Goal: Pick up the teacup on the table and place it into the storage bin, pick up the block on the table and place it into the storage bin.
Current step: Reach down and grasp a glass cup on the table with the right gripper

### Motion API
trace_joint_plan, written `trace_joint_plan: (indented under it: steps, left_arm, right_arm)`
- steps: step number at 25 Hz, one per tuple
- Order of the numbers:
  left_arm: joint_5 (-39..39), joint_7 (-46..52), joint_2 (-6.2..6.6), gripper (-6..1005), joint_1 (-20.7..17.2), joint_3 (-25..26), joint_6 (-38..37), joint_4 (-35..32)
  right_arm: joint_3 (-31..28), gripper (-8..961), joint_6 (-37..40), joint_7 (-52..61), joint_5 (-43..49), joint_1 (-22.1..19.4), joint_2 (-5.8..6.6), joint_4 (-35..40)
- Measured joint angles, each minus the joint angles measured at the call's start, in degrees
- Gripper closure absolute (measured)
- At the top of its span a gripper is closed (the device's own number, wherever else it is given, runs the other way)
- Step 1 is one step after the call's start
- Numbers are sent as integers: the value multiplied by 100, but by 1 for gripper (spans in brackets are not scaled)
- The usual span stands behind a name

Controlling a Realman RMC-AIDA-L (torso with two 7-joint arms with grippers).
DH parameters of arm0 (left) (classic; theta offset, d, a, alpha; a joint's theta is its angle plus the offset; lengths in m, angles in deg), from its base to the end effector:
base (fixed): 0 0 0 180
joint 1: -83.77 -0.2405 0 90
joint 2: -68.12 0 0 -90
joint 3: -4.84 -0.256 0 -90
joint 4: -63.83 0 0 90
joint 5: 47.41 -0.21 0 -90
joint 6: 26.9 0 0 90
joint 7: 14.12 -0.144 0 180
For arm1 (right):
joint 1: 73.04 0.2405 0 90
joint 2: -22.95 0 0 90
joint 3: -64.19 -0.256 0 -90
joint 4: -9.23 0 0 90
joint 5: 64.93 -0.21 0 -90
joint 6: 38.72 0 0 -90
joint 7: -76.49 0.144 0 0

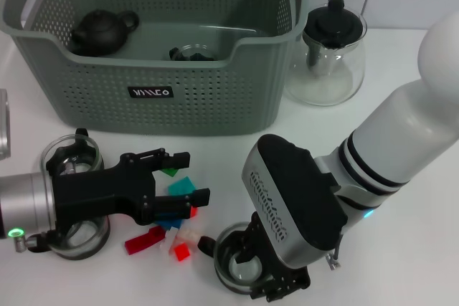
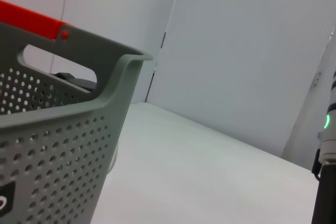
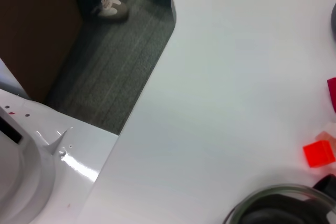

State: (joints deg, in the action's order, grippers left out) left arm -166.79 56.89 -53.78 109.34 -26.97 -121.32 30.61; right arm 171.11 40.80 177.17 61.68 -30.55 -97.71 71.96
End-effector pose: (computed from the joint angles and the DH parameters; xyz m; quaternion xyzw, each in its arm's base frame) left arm -0.2846 0.2833 -0.0230 -0.9259 -0.2317 -0.2769 0.1110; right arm 0.1307 0.2970 -0.1199 0.9687 0.1650 0.1561 0.1004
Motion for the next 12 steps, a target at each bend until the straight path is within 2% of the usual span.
trace_joint_plan:
  steps: [12]
  left_arm:
    - [4, 0, -10, 171, -45, 0, 19, -6]
  right_arm:
    - [-43, 598, 237, 59, 65, 2, 10, 16]
